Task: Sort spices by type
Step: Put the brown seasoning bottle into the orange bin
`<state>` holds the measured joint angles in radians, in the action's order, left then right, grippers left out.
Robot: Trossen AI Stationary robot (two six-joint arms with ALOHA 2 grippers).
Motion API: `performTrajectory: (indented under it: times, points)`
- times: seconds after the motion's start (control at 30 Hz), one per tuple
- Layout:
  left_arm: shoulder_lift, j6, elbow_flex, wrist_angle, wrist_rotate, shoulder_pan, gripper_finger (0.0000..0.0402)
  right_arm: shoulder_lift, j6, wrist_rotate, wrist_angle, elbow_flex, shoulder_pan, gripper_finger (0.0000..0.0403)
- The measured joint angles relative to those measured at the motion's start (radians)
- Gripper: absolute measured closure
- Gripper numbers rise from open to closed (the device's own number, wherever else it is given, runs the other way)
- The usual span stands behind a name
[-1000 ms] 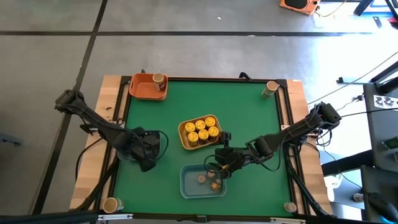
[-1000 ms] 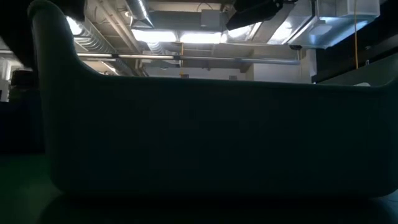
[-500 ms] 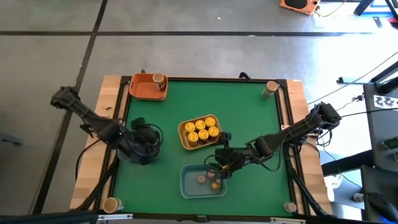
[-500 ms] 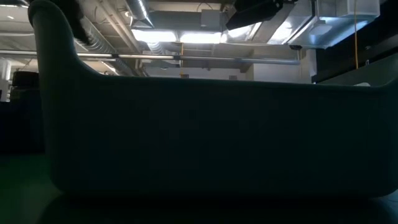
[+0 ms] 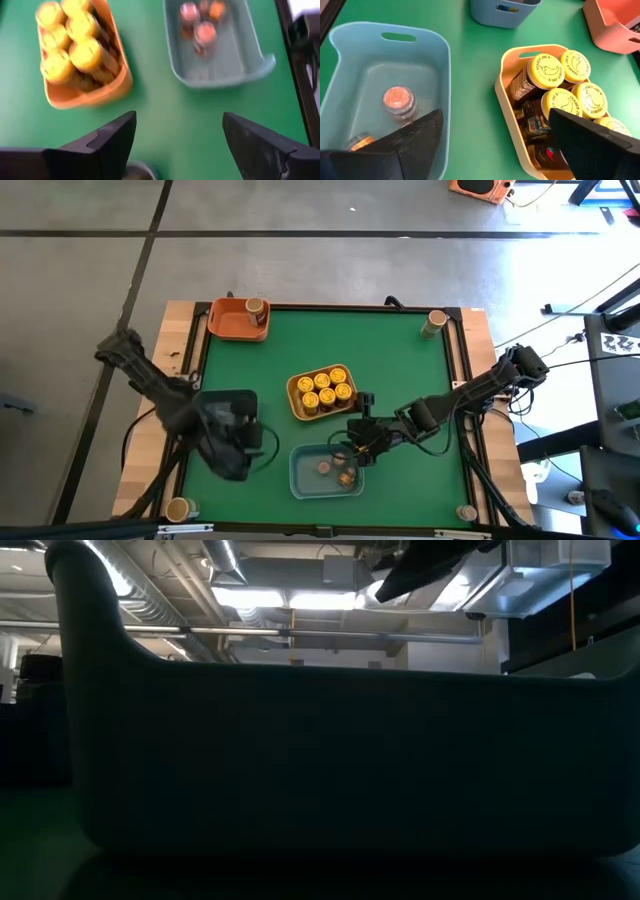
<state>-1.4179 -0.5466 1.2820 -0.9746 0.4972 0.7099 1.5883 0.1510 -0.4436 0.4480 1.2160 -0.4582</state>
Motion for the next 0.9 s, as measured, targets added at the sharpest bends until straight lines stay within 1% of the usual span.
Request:
performTrajectory:
  times: [0.1,0.23,0.3,0.43,0.5,0.57,0.67,0.77,0.83,0.9]
  points:
    - [-0.11,-0.14,0.117,-0.158,-0.021,0.074,0.0108,0.0,0.001,-0.009,0.001,0.0,0.001,0.0043]
    - [-0.205,-0.336,0.212,-0.3,-0.134,0.162,0.0108,0.0,0.007,-0.013,0.013,0.0,0.0,0.0043]
    - [-0.225,-0.457,0.226,-0.312,-0.193,0.203,0.0108,0.0,0.008,-0.014,0.025,0.0,0.0,0.0043]
    - [-0.231,-0.687,0.228,-0.324,-0.28,0.274,0.0108,0.0,0.007,-0.017,0.035,0.0,0.0,0.0043]
    - [-0.228,-0.798,0.228,-0.323,-0.303,0.299,0.0108,0.0,0.002,-0.032,0.034,0.0,0.0,0.0043]
    - [-0.225,-0.885,0.228,-0.32,-0.297,0.321,0.0108,0.0,0.001,-0.054,0.034,0.0,0.0,0.0043]
    - [-0.231,-0.907,0.228,-0.319,-0.283,0.339,0.0108,0.0,-0.001,-0.063,0.037,0.0,0.0,0.0043]
    - [-0.242,-0.875,0.228,-0.311,-0.246,0.337,0.0107,0.0,-0.001,-0.064,0.047,0.0,0.0,0.0043]
    - [-0.253,-0.84,0.228,-0.298,-0.254,0.336,0.0104,0.0,0.002,-0.063,0.06,0.0,0.0,0.0043]
    - [-0.264,-0.807,0.228,-0.261,-0.294,0.341,0.0096,0.0,0.02,-0.063,0.071,0.0,0.0,0.0043]
